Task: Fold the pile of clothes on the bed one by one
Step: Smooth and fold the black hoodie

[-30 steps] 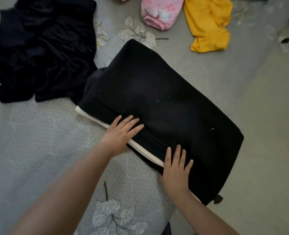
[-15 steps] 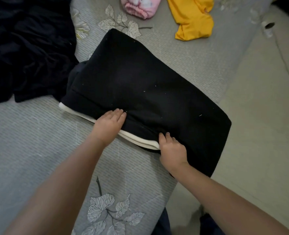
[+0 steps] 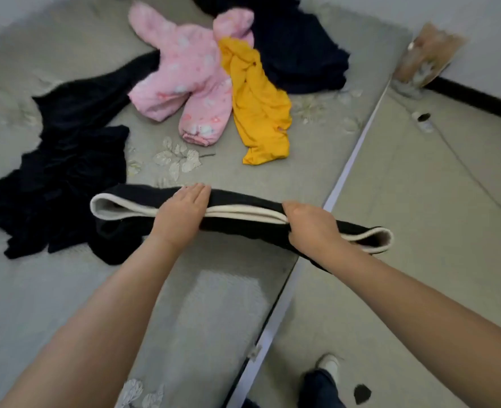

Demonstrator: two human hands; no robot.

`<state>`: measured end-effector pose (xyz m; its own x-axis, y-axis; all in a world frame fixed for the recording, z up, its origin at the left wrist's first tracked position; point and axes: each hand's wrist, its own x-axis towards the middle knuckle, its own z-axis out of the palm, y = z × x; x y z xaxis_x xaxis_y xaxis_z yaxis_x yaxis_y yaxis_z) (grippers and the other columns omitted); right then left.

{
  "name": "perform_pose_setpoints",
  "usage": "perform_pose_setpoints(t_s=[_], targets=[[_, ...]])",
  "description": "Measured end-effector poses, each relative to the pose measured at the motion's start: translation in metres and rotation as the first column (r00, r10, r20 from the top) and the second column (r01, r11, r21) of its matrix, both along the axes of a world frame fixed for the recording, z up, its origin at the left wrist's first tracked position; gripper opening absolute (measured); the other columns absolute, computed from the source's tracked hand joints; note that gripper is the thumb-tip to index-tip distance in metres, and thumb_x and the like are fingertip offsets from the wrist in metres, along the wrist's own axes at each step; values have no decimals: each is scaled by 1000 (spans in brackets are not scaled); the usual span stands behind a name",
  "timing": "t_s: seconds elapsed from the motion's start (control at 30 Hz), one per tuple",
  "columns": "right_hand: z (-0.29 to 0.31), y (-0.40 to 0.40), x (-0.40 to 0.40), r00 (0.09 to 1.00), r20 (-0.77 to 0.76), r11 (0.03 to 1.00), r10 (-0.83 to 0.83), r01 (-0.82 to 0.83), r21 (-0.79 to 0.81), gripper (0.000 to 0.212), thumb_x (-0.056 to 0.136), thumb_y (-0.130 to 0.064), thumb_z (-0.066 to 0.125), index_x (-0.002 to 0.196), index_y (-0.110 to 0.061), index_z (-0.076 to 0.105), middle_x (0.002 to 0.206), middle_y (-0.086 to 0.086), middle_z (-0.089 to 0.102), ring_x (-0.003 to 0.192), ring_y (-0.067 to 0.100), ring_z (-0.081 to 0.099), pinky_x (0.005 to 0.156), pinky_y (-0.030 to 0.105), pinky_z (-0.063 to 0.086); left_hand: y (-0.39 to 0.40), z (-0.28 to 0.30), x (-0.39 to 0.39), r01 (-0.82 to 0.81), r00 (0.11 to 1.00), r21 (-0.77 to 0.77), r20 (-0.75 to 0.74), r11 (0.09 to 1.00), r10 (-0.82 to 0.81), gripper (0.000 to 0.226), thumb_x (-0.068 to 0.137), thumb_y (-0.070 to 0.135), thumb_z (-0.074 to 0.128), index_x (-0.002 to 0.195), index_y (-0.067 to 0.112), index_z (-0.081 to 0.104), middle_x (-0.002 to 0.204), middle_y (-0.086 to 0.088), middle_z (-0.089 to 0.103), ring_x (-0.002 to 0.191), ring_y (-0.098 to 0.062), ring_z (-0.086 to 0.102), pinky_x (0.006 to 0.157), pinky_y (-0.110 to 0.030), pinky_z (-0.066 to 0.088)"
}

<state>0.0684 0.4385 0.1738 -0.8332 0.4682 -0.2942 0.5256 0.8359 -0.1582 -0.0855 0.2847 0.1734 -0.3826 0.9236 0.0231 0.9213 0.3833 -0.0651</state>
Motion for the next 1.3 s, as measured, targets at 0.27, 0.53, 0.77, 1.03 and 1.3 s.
perform_pose_setpoints(t_s=[0.27, 0.53, 0.77, 1.03, 1.3], targets=[[121, 200, 74, 982, -184, 970, -33, 75, 232, 34, 84, -5, 50, 117, -7, 46, 117, 11, 54, 105, 28, 52, 77, 32, 36, 215, 133, 48, 66, 995, -55, -65, 996, -70, 55, 92, 1, 36, 144, 2, 16, 151, -15, 19, 138, -25, 26, 108, -30, 25], [226, 415, 129, 930, -361, 810, -73, 267, 522, 62, 89, -7, 37, 145, -3, 11, 151, 14, 21, 138, 23, 22, 112, 33, 14, 453, 239, 84, 245, 922, 94, -332, 965, -201, 58, 95, 2, 30, 146, 4, 1, 155, -11, 3, 143, -20, 6, 113, -26, -2], [305, 588, 118, 895, -386, 709, -224, 422, 566, 63, 90, -4, 37, 145, -2, 6, 154, 14, 10, 142, 25, 10, 114, 34, 5, 662, 323, 63, 367, 880, 194, -390, 910, -272, 54, 96, 3, 26, 146, 5, 5, 155, -12, 7, 142, -20, 11, 113, -25, 6], [361, 775, 90, 862, -397, 682, -315, 496, 537, 67, 88, 0, 39, 145, -3, 4, 154, 12, 7, 143, 25, 5, 115, 34, 4, 877, 378, 26, 479, 827, 250, -449, 841, -338, 53, 96, 3, 29, 145, 5, 9, 155, -10, 9, 142, -19, 12, 113, -27, 6], [361, 976, 31, 900, -381, 699, -210, 411, 586, 64, 89, -1, 39, 144, -3, 7, 153, 10, 10, 142, 24, 7, 115, 33, 5, 1061, 374, -27, 403, 832, 287, -511, 869, -217, 50, 95, 2, 29, 143, 1, 14, 153, -13, 14, 141, -22, 15, 113, -29, 8]])
